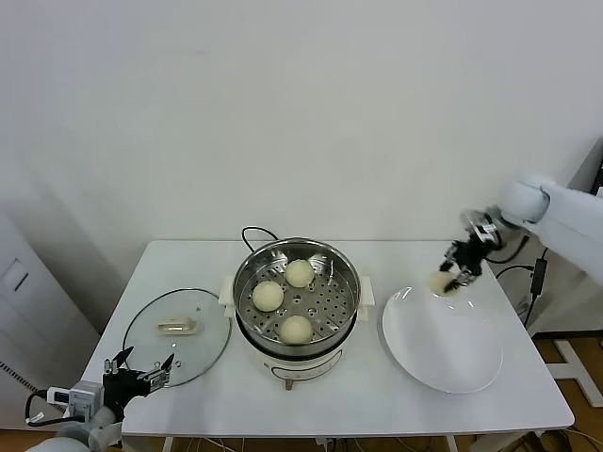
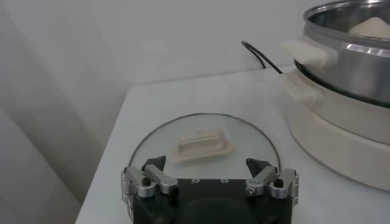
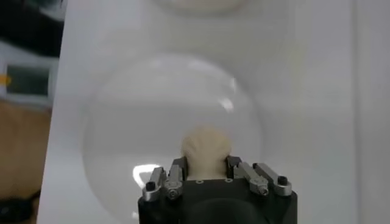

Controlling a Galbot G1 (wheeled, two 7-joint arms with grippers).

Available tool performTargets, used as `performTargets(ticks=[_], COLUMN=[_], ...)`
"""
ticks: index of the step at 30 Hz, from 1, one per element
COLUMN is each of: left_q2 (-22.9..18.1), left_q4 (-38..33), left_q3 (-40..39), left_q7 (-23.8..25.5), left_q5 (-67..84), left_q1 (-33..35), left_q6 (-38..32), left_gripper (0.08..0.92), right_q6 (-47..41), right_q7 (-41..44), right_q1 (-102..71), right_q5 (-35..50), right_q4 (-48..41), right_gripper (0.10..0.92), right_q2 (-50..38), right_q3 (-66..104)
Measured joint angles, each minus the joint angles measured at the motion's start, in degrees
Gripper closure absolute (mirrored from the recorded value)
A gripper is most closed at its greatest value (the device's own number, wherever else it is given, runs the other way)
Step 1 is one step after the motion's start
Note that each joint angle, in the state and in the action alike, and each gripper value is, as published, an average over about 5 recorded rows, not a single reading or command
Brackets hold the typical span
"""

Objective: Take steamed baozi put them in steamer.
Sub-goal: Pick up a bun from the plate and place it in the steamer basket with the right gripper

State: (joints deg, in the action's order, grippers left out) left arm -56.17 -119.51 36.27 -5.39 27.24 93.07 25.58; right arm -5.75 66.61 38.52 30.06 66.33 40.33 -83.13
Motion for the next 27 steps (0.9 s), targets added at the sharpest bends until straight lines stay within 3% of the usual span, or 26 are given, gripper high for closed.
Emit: performTargets(ticks=[12,27], left_q2=[-0.26,-0.92], left_q4=[0.14,0.1], left_q3=[-0.23,-0.37], left_q7=[0.0,0.02], left_q5=[-0.72,-1.2], left_q1=[0.05,-0.16], left_q6=[-0.15,-0.13], left_gripper=[0.177,0.177], right_q6=[-11.82,-20.85], right_q7=[-6.79,-15.13], right_q1=[9.76,10.47], right_q5=[17.35,24.4], right_q4=[7.11,12.01], right_gripper=[0.618,0.618], right_q2=[7.95,15.92], right_q3=[-8.12,-9.63])
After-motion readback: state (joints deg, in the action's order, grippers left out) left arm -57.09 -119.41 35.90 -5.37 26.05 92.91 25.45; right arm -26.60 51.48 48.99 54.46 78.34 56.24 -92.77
